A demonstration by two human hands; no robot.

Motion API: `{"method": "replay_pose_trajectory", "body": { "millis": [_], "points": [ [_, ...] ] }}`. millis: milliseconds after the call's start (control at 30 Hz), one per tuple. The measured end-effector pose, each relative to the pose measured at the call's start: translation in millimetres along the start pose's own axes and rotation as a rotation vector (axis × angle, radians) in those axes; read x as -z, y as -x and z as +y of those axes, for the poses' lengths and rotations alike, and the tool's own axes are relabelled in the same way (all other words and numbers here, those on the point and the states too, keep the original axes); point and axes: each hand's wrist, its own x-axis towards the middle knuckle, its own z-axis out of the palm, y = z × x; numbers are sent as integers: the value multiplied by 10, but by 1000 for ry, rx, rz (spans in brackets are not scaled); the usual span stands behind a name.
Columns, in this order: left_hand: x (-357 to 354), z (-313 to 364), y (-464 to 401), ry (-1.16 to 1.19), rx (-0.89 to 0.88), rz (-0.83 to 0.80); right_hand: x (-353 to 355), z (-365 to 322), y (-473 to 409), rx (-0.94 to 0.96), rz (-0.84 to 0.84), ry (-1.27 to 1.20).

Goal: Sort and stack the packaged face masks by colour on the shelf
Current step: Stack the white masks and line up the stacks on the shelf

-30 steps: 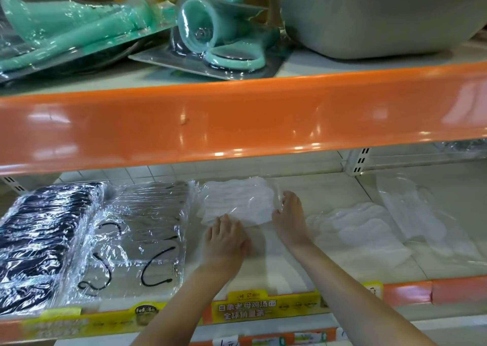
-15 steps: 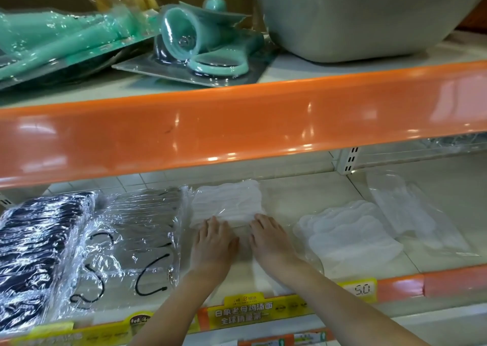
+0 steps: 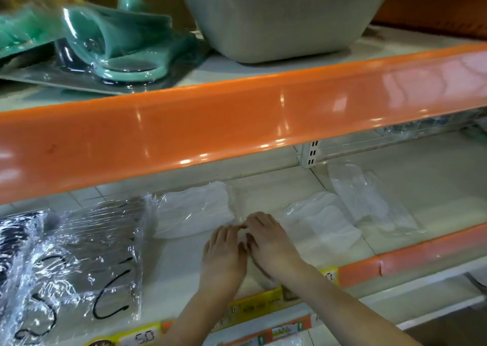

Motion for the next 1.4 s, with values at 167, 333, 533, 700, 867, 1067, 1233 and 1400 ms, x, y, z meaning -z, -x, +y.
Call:
{"method": "replay_pose_trajectory", "body": {
  "millis": [167,333,533,700,867,1067,1233,1400],
  "points": [
    [-92,382,32,27,-99,-43,301,327,328,-53,50,112],
    [-206,585,37,12,-131,-80,534,620,549,-185,62,202],
    [-299,687,11,-102,-83,-148,677,818,680,-219,-129,241],
    [-332,738,31,42,-86,-32,644,783,697,-215,-114,242],
    [-232,917,65,455,121,-50,550,844,739,-192,-9,206],
    [-195,899,-19,735,401,-67,480,864,763,-147,136,229],
    [-187,834,-55,892,562,-61,440,854,804,-119,235,176],
    [22,782,-30,829,391,13,503,893,792,-130,287,88]
  ]
}}
